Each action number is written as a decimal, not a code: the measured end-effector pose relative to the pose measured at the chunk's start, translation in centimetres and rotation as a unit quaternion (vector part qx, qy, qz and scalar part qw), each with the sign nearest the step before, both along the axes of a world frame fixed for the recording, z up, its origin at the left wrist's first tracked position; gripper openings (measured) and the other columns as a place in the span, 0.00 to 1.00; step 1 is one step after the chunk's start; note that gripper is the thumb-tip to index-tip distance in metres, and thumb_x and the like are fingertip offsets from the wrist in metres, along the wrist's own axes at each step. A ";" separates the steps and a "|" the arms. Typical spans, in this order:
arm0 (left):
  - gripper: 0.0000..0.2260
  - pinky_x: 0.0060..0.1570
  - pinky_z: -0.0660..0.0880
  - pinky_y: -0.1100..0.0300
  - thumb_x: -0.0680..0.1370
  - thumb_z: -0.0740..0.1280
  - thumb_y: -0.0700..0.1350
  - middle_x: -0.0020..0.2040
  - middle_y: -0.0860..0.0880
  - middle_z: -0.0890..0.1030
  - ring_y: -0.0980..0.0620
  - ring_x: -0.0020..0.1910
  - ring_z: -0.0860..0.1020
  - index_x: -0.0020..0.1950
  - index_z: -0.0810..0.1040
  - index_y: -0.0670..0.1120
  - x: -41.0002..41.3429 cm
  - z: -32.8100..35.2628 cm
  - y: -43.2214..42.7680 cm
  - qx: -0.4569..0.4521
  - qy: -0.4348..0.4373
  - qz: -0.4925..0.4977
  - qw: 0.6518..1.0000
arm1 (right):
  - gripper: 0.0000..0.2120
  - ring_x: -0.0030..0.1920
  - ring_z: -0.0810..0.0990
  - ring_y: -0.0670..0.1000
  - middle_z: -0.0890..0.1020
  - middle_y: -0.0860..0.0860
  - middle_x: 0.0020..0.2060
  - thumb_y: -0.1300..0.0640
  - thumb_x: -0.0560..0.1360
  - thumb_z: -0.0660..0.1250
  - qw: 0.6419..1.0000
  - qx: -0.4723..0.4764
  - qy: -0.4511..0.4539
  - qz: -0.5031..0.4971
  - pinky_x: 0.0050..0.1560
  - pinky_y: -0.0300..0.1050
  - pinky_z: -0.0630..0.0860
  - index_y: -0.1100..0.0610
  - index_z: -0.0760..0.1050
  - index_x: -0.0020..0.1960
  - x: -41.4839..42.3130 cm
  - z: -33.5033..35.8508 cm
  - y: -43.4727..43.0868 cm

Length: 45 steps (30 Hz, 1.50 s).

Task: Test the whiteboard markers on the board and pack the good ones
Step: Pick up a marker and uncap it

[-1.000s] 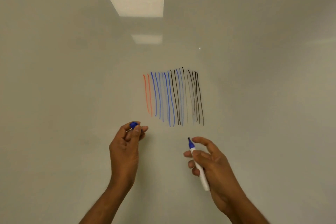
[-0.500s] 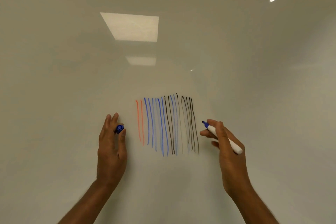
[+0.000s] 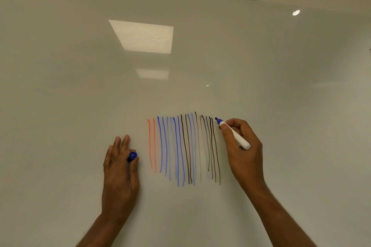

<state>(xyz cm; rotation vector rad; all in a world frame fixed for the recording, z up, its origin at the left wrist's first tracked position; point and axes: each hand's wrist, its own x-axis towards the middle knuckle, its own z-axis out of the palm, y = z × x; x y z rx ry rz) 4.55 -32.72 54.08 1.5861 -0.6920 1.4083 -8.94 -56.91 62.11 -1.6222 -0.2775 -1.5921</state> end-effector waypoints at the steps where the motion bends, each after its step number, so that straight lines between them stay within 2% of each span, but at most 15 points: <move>1: 0.25 0.80 0.51 0.60 0.84 0.55 0.50 0.80 0.45 0.65 0.47 0.82 0.56 0.80 0.64 0.41 0.1 0.0 0.0 0.002 0.002 0.004 1.000 | 0.06 0.39 0.79 0.48 0.81 0.48 0.40 0.52 0.79 0.68 1.000 -0.005 -0.001 -0.003 0.37 0.35 0.76 0.53 0.78 0.52 0.2 0.1 -0.1; 10: 0.25 0.80 0.50 0.60 0.84 0.55 0.50 0.79 0.46 0.65 0.49 0.82 0.55 0.79 0.64 0.41 0.0 0.1 0.0 0.012 -0.006 0.012 1.000 | 0.06 0.39 0.81 0.48 0.82 0.47 0.40 0.52 0.77 0.69 0.999 -0.027 -0.002 -0.020 0.38 0.37 0.78 0.52 0.79 0.52 0.3 -4.5 -1.2; 12: 0.25 0.80 0.50 0.60 0.84 0.54 0.51 0.80 0.45 0.65 0.48 0.82 0.56 0.80 0.64 0.41 0.1 0.1 0.0 0.013 0.004 0.011 1.000 | 0.08 0.40 0.82 0.48 0.83 0.46 0.40 0.46 0.78 0.69 0.999 -0.032 -0.005 -0.021 0.39 0.37 0.79 0.49 0.80 0.53 0.1 -7.0 -1.6; 15: 0.26 0.80 0.49 0.62 0.84 0.54 0.52 0.80 0.45 0.65 0.47 0.82 0.56 0.80 0.63 0.41 0.3 -0.1 0.1 0.014 0.014 0.007 1.000 | 0.22 0.43 0.83 0.44 0.83 0.44 0.42 0.31 0.73 0.65 0.998 -0.031 -0.001 -0.046 0.42 0.36 0.80 0.46 0.80 0.53 0.0 -11.1 -2.5; 19: 0.26 0.80 0.49 0.62 0.84 0.54 0.52 0.80 0.45 0.64 0.46 0.82 0.55 0.80 0.63 0.41 0.4 0.0 0.1 0.015 0.015 0.008 1.000 | 0.16 0.43 0.82 0.39 0.83 0.40 0.42 0.29 0.71 0.65 0.996 -0.026 0.030 -0.074 0.42 0.27 0.76 0.34 0.77 0.54 -0.5 -14.0 -3.1; 22: 0.26 0.80 0.49 0.61 0.84 0.54 0.52 0.80 0.45 0.64 0.47 0.82 0.55 0.80 0.63 0.41 0.4 -0.1 0.1 0.015 0.012 0.010 1.000 | 0.13 0.44 0.83 0.41 0.83 0.42 0.45 0.36 0.71 0.69 0.998 -0.017 0.015 -0.065 0.43 0.37 0.80 0.41 0.80 0.50 -0.9 -12.6 -2.6; 24: 0.26 0.80 0.49 0.60 0.84 0.53 0.52 0.80 0.44 0.65 0.47 0.82 0.56 0.80 0.63 0.40 0.3 -0.1 0.1 0.015 0.010 0.009 1.000 | 0.14 0.47 0.83 0.45 0.83 0.43 0.46 0.41 0.75 0.70 0.999 -0.009 0.004 -0.049 0.46 0.45 0.81 0.48 0.80 0.54 -1.1 -10.4 -2.0; 26: 0.26 0.80 0.49 0.60 0.84 0.54 0.52 0.80 0.45 0.65 0.47 0.82 0.56 0.80 0.64 0.41 0.2 0.0 0.0 0.015 0.006 0.008 1.000 | 0.12 0.51 0.82 0.49 0.83 0.45 0.49 0.47 0.76 0.70 0.999 -0.015 -0.004 -0.051 0.50 0.52 0.82 0.50 0.80 0.58 -0.9 -8.0 -1.4; 28: 0.24 0.80 0.49 0.60 0.84 0.55 0.50 0.80 0.46 0.65 0.47 0.82 0.56 0.79 0.65 0.42 0.3 0.0 0.0 0.017 -0.005 0.011 1.000 | 0.13 0.53 0.81 0.50 0.82 0.46 0.51 0.47 0.78 0.69 0.998 -0.024 -0.015 -0.063 0.52 0.55 0.81 0.51 0.79 0.59 -0.4 -5.5 -0.9; 33: 0.23 0.80 0.50 0.60 0.84 0.55 0.48 0.79 0.49 0.64 0.51 0.82 0.56 0.79 0.63 0.44 0.2 0.1 0.0 0.013 -0.026 0.014 0.999 | 0.19 0.56 0.80 0.52 0.82 0.48 0.54 0.44 0.77 0.66 0.992 -0.064 -0.010 -0.111 0.57 0.57 0.78 0.53 0.79 0.62 1.3 -3.4 -1.2; 37: 0.23 0.80 0.50 0.60 0.84 0.55 0.48 0.79 0.49 0.64 0.51 0.82 0.56 0.79 0.63 0.44 0.2 0.1 -0.1 0.014 -0.029 0.013 0.999 | 0.20 0.57 0.78 0.52 0.81 0.48 0.54 0.42 0.75 0.64 0.986 -0.073 0.020 -0.150 0.60 0.38 0.70 0.52 0.79 0.62 0.8 -6.0 -1.4; 38: 0.23 0.80 0.50 0.60 0.84 0.55 0.48 0.79 0.49 0.64 0.51 0.82 0.56 0.79 0.64 0.43 0.1 0.1 -0.1 0.015 -0.027 0.012 0.999 | 0.21 0.57 0.78 0.52 0.82 0.48 0.54 0.41 0.75 0.64 0.985 -0.072 0.029 -0.153 0.59 0.39 0.70 0.53 0.79 0.61 0.8 -7.2 -1.7; 41: 0.24 0.80 0.50 0.59 0.84 0.55 0.48 0.79 0.47 0.65 0.49 0.82 0.56 0.79 0.64 0.40 0.2 0.1 0.0 0.016 -0.016 0.006 1.000 | 0.24 0.53 0.81 0.51 0.83 0.51 0.51 0.39 0.75 0.65 0.985 -0.078 0.024 -0.152 0.54 0.50 0.78 0.57 0.81 0.58 0.5 -10.9 -2.8; 43: 0.24 0.80 0.50 0.60 0.84 0.57 0.48 0.80 0.46 0.64 0.49 0.82 0.55 0.80 0.63 0.41 0.1 0.1 0.1 0.009 0.004 -0.012 1.000 | 0.23 0.47 0.82 0.45 0.84 0.51 0.47 0.37 0.77 0.64 0.984 -0.091 0.015 -0.150 0.49 0.48 0.79 0.56 0.81 0.55 0.1 -13.0 -3.3; 45: 0.24 0.79 0.50 0.63 0.85 0.58 0.46 0.81 0.49 0.61 0.51 0.83 0.53 0.81 0.62 0.43 -0.3 -0.1 0.3 0.000 0.028 -0.040 0.999 | 0.20 0.44 0.82 0.43 0.84 0.48 0.45 0.35 0.77 0.62 0.987 -0.084 0.034 -0.134 0.46 0.45 0.79 0.49 0.80 0.55 -0.8 -14.1 -3.2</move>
